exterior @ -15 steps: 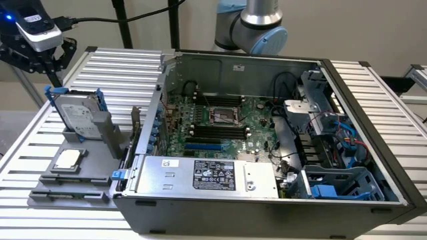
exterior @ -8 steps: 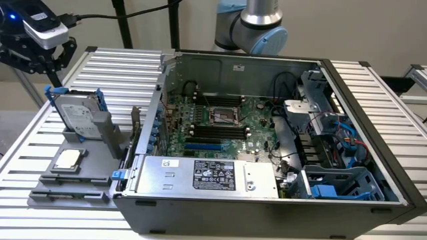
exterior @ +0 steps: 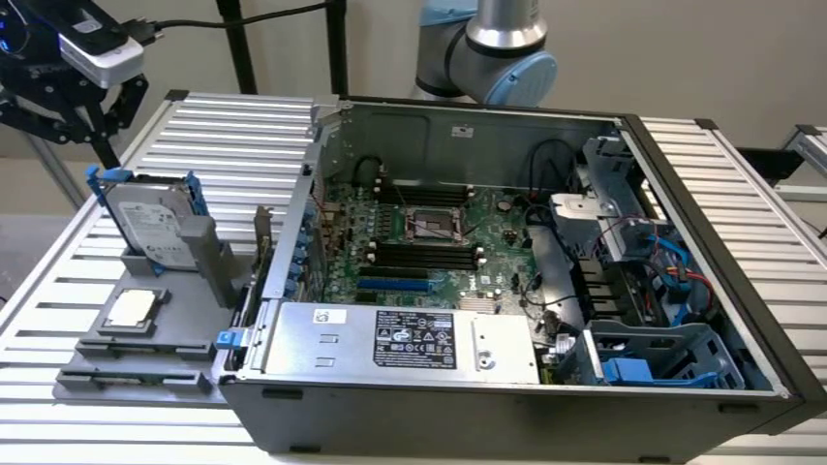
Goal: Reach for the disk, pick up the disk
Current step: 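Pick up the disk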
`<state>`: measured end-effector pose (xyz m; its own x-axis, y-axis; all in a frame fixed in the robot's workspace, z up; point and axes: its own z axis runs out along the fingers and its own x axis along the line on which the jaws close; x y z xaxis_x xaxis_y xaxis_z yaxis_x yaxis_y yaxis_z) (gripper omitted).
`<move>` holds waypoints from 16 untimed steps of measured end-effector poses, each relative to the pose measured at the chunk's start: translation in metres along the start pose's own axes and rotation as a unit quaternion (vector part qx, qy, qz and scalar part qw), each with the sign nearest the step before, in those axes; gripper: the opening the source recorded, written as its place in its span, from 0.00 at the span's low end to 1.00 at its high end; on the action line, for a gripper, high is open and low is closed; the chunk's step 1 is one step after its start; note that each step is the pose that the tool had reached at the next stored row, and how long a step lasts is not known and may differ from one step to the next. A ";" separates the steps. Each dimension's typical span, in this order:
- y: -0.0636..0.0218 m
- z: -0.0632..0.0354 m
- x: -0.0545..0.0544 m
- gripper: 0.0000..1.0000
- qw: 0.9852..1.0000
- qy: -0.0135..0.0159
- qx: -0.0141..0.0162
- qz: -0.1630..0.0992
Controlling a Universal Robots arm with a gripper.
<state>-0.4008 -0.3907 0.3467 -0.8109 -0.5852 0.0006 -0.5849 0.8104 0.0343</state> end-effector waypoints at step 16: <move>0.0001 -0.0024 0.000 0.11 0.989 0.005 0.000 -0.145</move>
<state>-0.4007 -0.3907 0.3491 -0.6093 -0.7929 0.0006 -0.7924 0.6090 0.0343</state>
